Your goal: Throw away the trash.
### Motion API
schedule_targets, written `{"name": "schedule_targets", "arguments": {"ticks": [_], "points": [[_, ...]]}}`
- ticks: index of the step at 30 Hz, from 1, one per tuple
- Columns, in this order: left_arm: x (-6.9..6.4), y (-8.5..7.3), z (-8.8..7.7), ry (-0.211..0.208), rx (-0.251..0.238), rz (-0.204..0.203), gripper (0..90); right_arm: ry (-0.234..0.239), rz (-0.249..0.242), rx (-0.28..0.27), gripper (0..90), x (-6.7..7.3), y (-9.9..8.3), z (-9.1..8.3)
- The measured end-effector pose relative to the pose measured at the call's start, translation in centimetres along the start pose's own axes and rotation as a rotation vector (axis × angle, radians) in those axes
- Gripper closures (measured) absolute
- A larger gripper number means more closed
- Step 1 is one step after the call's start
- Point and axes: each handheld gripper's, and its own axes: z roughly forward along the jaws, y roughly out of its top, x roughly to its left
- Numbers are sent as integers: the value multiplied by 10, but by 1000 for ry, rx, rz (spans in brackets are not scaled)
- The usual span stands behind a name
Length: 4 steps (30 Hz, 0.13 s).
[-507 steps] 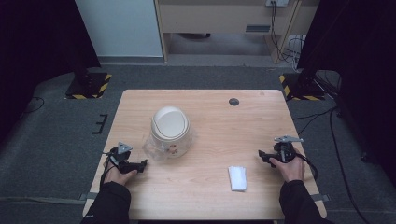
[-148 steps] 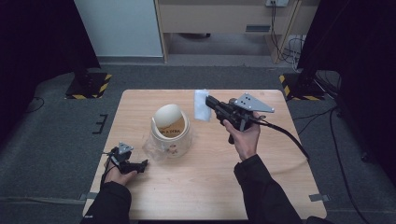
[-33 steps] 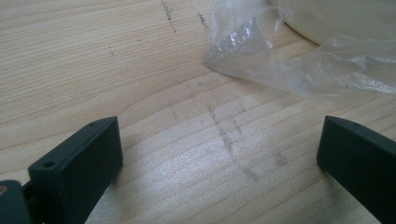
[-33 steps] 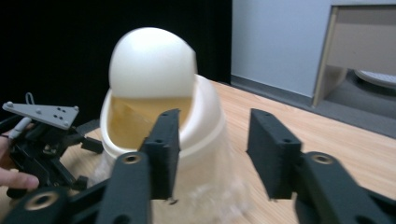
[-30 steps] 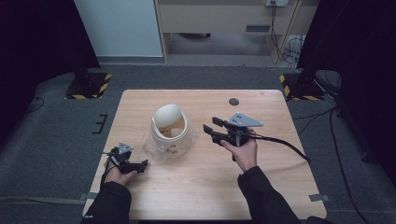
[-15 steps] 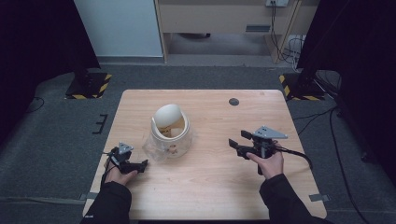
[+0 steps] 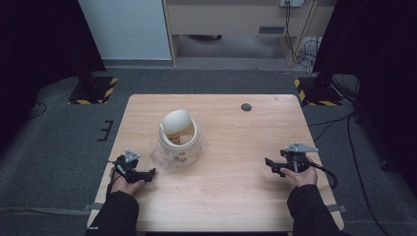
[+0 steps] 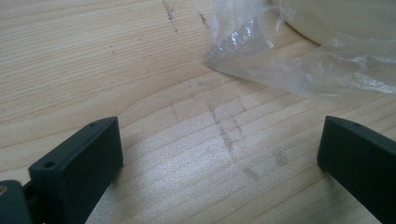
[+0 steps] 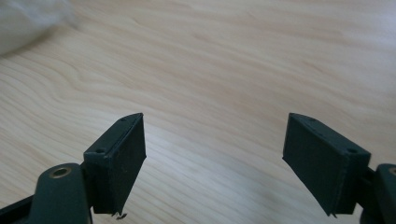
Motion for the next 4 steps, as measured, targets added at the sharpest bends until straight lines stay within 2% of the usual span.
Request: {"name": "schedule_targets", "arguments": {"ticks": [4], "points": [[0,0,0,1,0,-1,0,-50,22,37,207,-16,-10,1]]}}
